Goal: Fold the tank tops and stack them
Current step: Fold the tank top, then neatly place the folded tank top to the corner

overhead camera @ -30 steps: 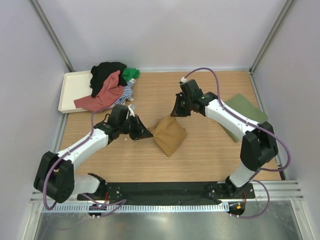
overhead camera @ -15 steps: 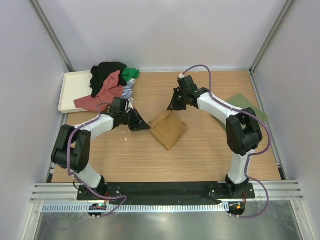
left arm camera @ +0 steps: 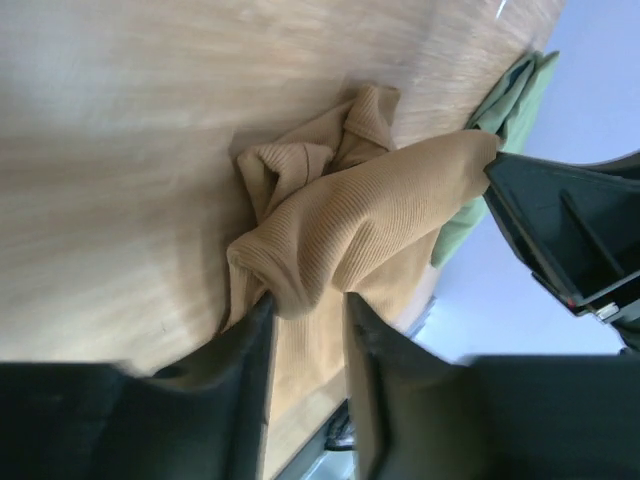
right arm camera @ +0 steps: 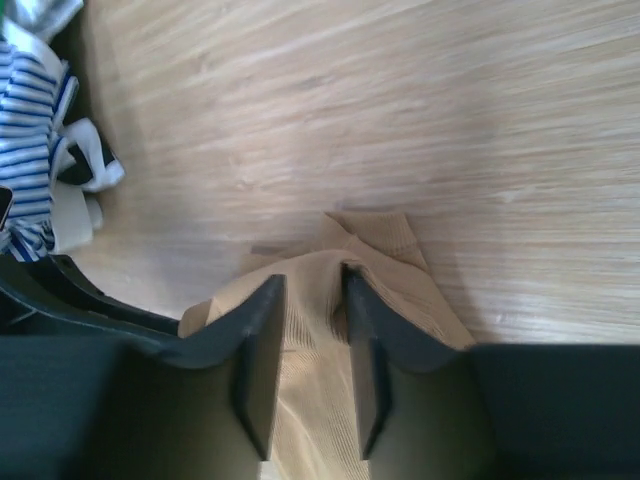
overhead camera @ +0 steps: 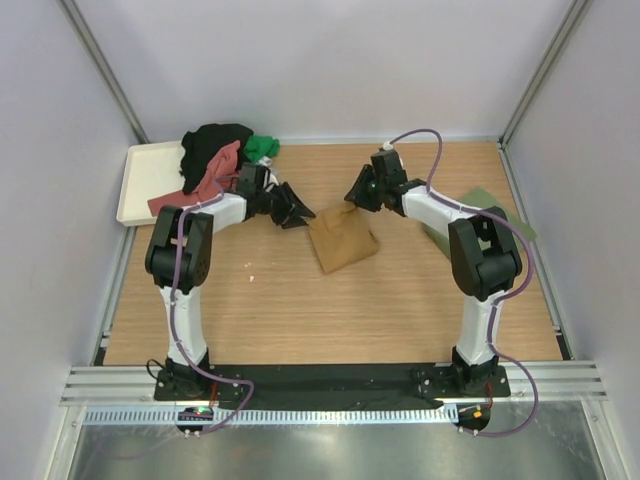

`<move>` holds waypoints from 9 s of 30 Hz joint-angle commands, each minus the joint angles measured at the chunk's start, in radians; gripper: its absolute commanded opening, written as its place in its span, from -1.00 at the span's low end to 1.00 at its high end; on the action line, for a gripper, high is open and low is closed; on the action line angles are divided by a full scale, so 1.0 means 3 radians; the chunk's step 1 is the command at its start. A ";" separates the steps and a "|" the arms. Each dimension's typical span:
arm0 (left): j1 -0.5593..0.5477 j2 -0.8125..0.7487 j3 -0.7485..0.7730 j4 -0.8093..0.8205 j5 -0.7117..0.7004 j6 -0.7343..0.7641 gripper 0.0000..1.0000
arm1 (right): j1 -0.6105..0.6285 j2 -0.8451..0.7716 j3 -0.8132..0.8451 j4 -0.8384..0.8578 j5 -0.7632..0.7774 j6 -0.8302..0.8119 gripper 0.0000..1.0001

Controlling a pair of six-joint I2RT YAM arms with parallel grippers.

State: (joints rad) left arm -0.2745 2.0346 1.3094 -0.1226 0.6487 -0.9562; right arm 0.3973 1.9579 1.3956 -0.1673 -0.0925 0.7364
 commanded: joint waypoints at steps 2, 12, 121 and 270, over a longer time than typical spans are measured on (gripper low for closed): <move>0.0010 0.0151 0.0375 0.0092 0.0114 0.0063 -0.04 | -0.0005 -0.0088 -0.0126 0.0353 0.0247 0.0000 0.05; -0.0051 -0.0283 0.0284 -0.0373 -0.0264 0.0543 0.29 | -0.0194 -0.0534 -0.0638 0.0338 0.0141 -0.0517 0.32; -0.0931 -0.0111 0.0363 -0.0266 -0.1150 0.0533 -0.05 | -0.0701 -0.0933 -0.2750 0.1796 -0.2029 0.0066 -0.82; -0.1544 -0.0151 0.0712 -0.0067 -0.1621 0.0078 -1.00 | -0.0639 -0.1290 -0.0613 -0.0705 -0.0500 -0.0731 -0.98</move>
State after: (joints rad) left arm -0.7082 1.9556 1.4368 -0.2043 0.1574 -0.9352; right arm 0.2440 1.6142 1.1595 -0.3508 -0.2340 0.5430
